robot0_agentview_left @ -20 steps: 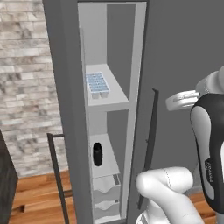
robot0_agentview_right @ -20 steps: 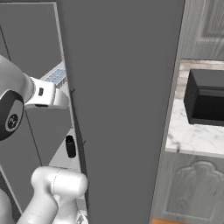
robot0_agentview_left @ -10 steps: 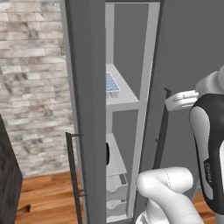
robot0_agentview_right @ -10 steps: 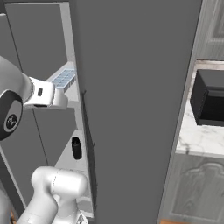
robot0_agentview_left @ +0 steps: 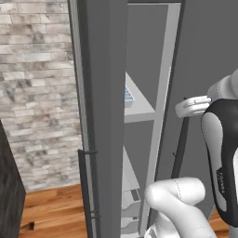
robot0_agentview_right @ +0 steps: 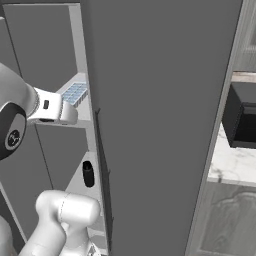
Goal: Open the freezer door, pick up the ice cube tray from the freezer, and place it on the dining counter.
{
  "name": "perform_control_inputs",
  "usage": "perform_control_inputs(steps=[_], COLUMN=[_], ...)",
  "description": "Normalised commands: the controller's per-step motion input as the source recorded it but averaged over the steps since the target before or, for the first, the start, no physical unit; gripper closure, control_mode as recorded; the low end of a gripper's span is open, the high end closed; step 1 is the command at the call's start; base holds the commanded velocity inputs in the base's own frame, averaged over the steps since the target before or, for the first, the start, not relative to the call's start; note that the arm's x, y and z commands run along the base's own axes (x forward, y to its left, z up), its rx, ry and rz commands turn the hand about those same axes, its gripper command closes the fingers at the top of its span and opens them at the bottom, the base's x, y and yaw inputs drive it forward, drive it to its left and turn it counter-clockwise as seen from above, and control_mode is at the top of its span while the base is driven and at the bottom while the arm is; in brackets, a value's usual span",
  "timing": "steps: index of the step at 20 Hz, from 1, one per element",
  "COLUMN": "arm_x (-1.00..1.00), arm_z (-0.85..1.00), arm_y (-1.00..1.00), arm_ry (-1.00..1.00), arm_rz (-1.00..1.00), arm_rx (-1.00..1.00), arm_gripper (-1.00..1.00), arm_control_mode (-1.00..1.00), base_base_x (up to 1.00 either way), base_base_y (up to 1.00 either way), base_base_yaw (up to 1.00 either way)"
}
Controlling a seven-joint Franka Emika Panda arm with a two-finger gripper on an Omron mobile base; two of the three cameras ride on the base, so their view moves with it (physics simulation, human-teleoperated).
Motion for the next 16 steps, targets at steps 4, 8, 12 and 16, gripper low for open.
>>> perform_control_inputs(steps=[4,8,12,16], arm_x=[0.00,0.00,0.00,0.00], arm_z=[0.00,0.00,0.00,0.00], arm_y=[0.00,0.00,0.00,0.00], arm_ry=[0.00,0.00,0.00,0.00], arm_rz=[0.00,0.00,0.00,0.00], arm_rx=[0.00,0.00,0.00,0.00], arm_gripper=[-1.00,-1.00,-1.00,-1.00], arm_control_mode=[1.00,1.00,1.00,1.00], base_base_x=[0.51,0.40,0.12,0.38], base_base_y=[0.24,0.47,0.67,0.56], base_base_yaw=[0.00,0.00,0.00,0.00])
